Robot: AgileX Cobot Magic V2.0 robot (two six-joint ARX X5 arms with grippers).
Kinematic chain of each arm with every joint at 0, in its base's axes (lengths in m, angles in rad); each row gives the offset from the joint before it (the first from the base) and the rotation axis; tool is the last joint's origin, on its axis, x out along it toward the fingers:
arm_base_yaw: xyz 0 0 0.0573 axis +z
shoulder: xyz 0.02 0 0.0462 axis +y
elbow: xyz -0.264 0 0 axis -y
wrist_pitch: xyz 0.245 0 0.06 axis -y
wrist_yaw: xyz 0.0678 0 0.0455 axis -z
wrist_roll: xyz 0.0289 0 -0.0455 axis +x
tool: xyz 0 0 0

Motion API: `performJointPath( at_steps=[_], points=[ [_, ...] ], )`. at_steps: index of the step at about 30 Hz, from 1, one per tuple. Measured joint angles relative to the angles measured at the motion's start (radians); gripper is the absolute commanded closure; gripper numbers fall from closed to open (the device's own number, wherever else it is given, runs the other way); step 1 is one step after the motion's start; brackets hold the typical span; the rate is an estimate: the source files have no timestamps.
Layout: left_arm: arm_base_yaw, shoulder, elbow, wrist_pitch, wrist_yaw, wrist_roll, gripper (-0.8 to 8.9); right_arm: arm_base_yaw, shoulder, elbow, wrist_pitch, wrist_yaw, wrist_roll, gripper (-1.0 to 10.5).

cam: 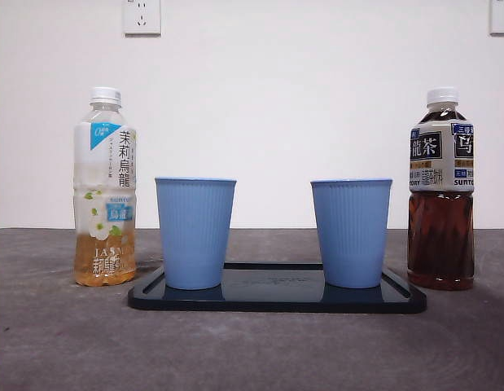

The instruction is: Pour the drink into the cup

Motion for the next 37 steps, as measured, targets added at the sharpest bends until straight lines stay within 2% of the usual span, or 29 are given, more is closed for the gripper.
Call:
performJointPath(
  at_steps=[6,37],
  points=[
    [0.0,0.0,0.0,0.0,0.0,0.0,8.06,0.0,0.0,0.0,-0.131,0.0,0.0,9.4],
    [0.0,0.0,0.0,0.0,0.0,0.0,8.06,0.0,0.0,0.0,-0.126,0.0,0.0,9.4]
  ],
)
